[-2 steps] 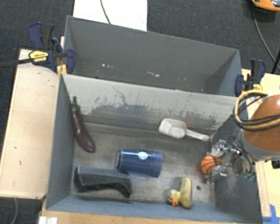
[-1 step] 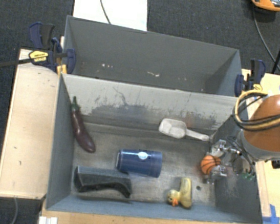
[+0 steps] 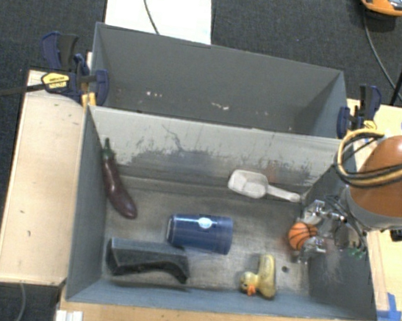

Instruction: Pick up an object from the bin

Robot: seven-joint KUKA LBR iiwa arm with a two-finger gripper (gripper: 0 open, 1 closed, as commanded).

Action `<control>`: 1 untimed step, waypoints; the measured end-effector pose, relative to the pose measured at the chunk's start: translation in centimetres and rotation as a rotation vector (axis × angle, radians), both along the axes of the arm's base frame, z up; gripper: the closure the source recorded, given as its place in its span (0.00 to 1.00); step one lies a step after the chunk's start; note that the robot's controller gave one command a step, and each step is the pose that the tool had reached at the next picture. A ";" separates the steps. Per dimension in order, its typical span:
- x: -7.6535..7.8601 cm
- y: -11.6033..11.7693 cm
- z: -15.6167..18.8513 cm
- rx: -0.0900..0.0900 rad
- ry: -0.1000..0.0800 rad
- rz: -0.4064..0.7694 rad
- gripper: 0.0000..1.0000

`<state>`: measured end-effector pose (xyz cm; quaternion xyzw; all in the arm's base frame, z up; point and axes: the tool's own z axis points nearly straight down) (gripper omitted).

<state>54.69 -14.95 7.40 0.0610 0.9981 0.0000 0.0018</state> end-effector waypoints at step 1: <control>-0.1 0.0 0.5 0.001 0.003 0.001 1.00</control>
Offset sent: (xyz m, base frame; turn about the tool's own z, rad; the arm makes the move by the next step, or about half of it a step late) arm -0.0001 0.0001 0.0172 0.0000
